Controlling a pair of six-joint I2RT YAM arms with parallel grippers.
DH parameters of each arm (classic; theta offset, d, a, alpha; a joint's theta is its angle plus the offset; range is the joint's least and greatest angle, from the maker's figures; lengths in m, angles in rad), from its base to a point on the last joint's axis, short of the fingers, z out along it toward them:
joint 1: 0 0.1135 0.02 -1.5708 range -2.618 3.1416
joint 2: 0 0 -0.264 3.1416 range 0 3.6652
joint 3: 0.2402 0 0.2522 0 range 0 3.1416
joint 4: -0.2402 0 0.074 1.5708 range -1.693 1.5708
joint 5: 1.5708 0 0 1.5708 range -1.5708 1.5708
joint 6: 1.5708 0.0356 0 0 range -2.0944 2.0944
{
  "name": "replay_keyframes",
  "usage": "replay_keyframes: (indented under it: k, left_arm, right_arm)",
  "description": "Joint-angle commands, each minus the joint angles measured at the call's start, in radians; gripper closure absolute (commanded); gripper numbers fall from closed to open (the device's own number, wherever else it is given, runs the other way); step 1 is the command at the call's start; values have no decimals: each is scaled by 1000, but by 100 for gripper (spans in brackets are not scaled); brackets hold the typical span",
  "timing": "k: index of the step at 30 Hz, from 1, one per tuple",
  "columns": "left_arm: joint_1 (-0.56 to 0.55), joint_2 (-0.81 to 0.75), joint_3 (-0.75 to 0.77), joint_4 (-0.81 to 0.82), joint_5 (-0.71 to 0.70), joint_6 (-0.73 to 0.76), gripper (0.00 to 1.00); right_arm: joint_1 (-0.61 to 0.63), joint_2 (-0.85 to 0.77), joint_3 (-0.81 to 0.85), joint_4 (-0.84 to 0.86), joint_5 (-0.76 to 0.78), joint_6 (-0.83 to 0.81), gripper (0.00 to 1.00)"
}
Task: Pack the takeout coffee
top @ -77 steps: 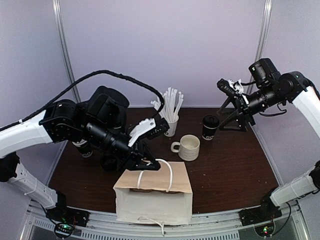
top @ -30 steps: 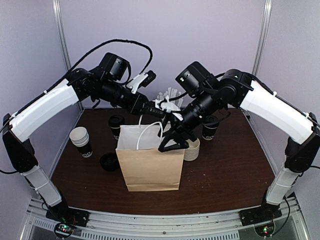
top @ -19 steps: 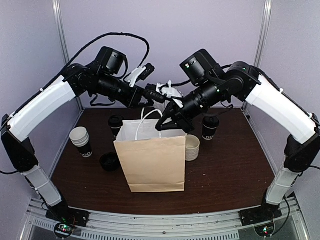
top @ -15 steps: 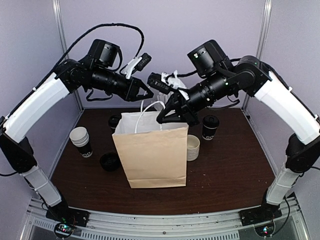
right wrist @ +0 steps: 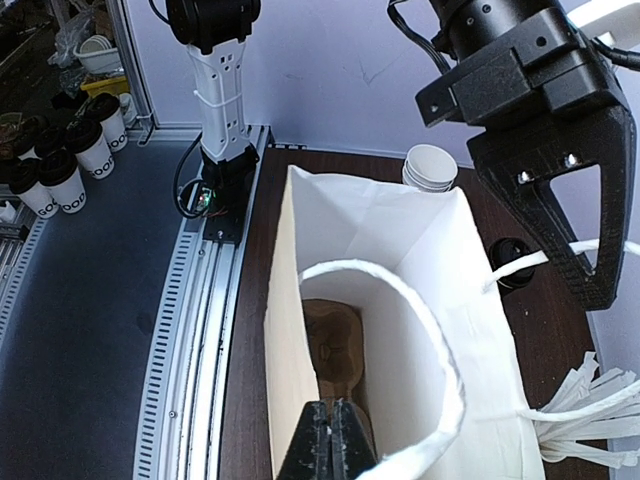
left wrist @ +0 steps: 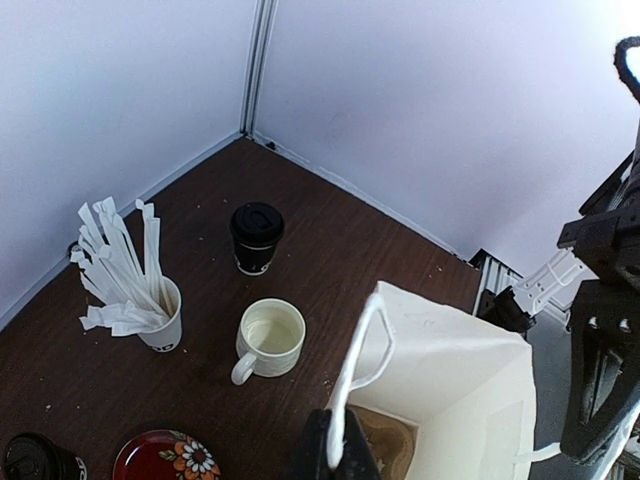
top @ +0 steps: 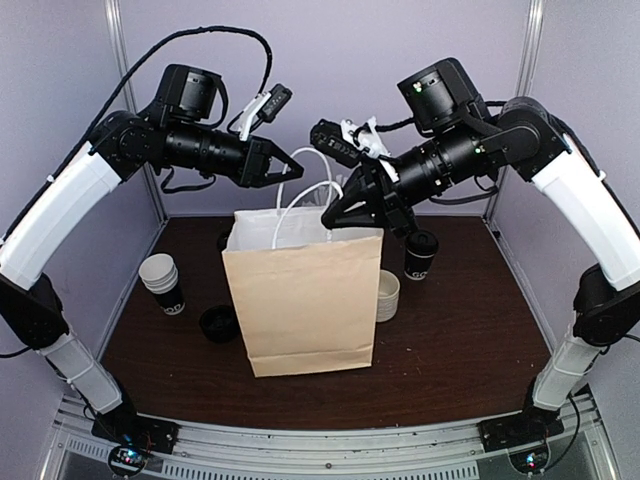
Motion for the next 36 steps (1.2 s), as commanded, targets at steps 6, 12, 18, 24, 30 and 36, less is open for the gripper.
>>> replay_keyframes:
  k: [6, 12, 18, 24, 30, 36]
  left_arm:
    - [6, -22, -51, 45, -3, 1, 100]
    - [6, -49, -147, 62, -47, 19, 56]
    - [6, -36, -159, 1, -123, 35, 2]
    - [6, -149, -245, 99, -195, 42, 3]
    - [6, -238, -369, 153, -276, 60, 3]
    - [6, -274, -450, 164, -294, 56, 3]
  right_arm:
    - [2, -17, -53, -21, -11, -29, 100]
    - [0, -30, -130, -55, 11, -74, 63]
    - [-40, -97, -202, -100, 27, -118, 28]
    - [-189, -169, -194, -164, -30, -151, 23]
    - [-447, -198, -279, -110, -21, -165, 24]
    - [-661, -64, -287, -40, 128, -74, 28]
